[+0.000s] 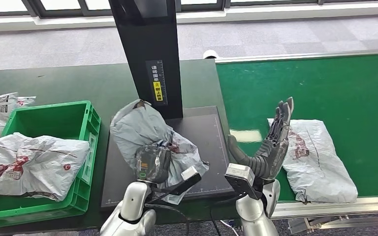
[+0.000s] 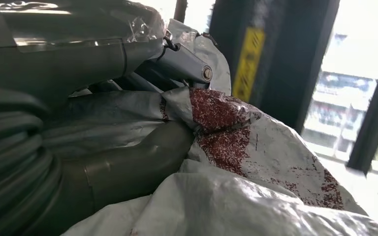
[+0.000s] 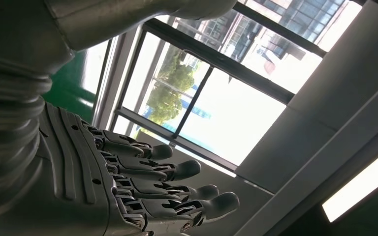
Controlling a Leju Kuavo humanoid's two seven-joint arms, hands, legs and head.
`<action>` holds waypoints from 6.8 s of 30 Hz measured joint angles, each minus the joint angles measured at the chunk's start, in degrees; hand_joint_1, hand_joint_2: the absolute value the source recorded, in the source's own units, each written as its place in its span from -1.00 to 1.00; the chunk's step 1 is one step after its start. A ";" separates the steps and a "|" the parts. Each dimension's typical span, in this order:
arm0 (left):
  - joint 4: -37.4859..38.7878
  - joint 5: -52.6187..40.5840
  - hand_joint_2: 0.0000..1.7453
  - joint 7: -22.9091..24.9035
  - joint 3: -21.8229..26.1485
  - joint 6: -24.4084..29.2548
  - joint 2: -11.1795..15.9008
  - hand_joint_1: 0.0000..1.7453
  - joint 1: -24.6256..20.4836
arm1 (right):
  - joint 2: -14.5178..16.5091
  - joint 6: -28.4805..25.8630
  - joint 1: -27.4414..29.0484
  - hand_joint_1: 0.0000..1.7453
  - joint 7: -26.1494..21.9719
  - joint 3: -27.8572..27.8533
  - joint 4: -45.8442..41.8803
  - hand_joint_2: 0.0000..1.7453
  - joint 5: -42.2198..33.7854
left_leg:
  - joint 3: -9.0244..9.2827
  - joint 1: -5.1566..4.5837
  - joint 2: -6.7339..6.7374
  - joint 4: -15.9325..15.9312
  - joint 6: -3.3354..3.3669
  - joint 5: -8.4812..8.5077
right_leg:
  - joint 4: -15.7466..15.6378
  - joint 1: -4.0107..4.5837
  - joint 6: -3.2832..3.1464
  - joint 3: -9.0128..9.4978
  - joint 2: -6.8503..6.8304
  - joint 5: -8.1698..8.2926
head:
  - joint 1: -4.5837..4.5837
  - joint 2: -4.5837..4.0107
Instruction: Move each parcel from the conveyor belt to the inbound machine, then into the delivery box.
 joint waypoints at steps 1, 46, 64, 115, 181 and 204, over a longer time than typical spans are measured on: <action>-4.11 0.22 1.00 -2.07 2.62 0.02 0.07 1.00 1.03 | -0.02 0.00 0.26 -1.00 0.00 -0.14 -0.21 1.00 -0.04 | -0.01 0.00 0.02 0.00 0.00 0.00 | 0.00 0.00 0.00 -0.02 0.03 0.00 | -0.01 0.00; -20.88 3.87 1.00 -16.85 55.27 -0.37 0.91 1.00 -1.51 | -0.13 0.00 4.59 -1.00 0.00 -1.29 -4.37 1.00 -1.08 | -0.07 0.01 0.05 -0.01 -0.01 0.00 | 0.00 0.01 -0.01 -0.05 0.13 -0.01 | 0.00 0.00; -20.65 8.45 1.00 -23.07 61.56 -0.36 0.49 -1.00 -2.74 | -0.13 0.02 4.52 -1.00 0.00 -1.29 -4.09 1.00 -0.93 | -0.08 0.02 0.04 -0.01 -0.01 0.00 | 0.00 0.02 -0.01 -0.05 0.12 -0.01 | 0.01 0.00; -59.81 64.00 1.00 -40.34 31.48 -0.51 -0.09 -1.00 16.96 | -4.81 0.00 -15.38 -1.00 31.82 -20.28 44.35 1.00 36.48 | -0.08 0.01 -0.04 0.00 0.04 0.03 | 0.00 0.01 0.03 -0.02 -0.02 0.02 | -0.01 0.00; -62.28 56.84 1.00 -40.27 35.41 -0.51 -0.30 -1.00 20.22 | -6.55 0.35 -16.81 1.00 26.07 -22.37 49.74 1.00 35.89 | -0.10 0.01 -0.05 0.00 0.05 0.04 | 0.00 0.01 0.03 -0.02 -0.08 0.03 | -0.02 0.00; -62.48 55.81 1.00 -40.27 35.84 -0.51 -0.32 -1.00 20.17 | -3.28 0.07 -13.17 1.00 20.00 -22.42 37.22 1.00 32.94 | -0.13 0.01 -0.05 0.00 0.05 0.03 | 0.00 0.00 0.03 -0.07 -0.10 0.02 | -0.02 0.00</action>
